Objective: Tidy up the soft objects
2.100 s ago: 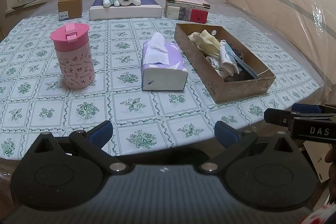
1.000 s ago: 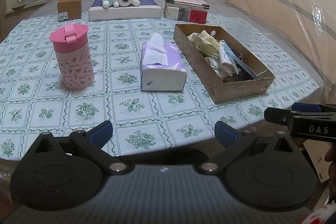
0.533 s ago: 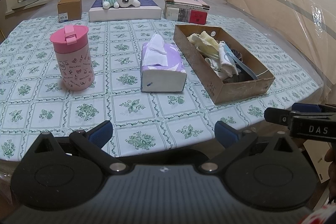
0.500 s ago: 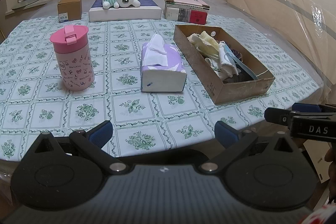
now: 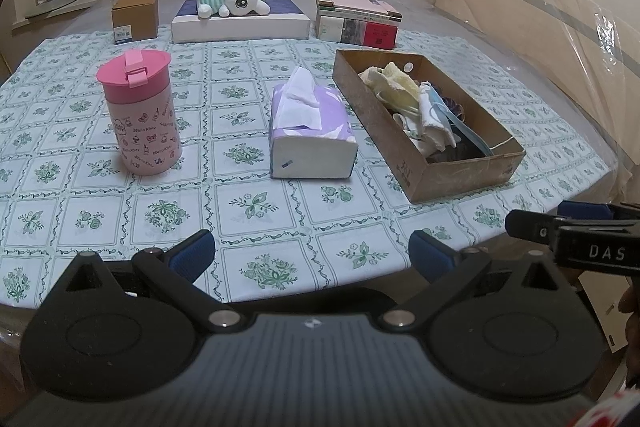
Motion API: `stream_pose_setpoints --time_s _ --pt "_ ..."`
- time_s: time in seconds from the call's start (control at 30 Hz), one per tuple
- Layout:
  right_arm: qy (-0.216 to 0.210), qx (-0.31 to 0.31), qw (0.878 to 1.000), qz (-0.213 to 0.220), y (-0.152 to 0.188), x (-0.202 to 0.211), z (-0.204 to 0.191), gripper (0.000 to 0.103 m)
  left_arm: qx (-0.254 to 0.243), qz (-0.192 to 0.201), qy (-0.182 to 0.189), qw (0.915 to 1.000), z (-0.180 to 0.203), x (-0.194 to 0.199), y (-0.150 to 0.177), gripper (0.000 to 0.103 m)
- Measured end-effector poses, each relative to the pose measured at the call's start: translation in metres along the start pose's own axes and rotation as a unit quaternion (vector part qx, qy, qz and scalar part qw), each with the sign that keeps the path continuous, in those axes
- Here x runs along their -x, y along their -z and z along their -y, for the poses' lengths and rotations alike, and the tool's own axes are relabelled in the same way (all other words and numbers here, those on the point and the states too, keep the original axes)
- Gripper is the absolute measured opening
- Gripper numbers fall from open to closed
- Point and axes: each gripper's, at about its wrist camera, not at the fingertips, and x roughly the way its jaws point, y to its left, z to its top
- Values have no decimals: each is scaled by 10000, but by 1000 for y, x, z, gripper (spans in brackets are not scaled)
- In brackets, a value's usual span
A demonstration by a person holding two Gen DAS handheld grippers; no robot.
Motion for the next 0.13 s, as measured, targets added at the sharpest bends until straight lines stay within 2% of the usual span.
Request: stream_pose_setpoints --time_s 0.13 --pt "0 -3 10000 1 0 0 -1 81 26 75 -9 10000 -3 0 0 102"
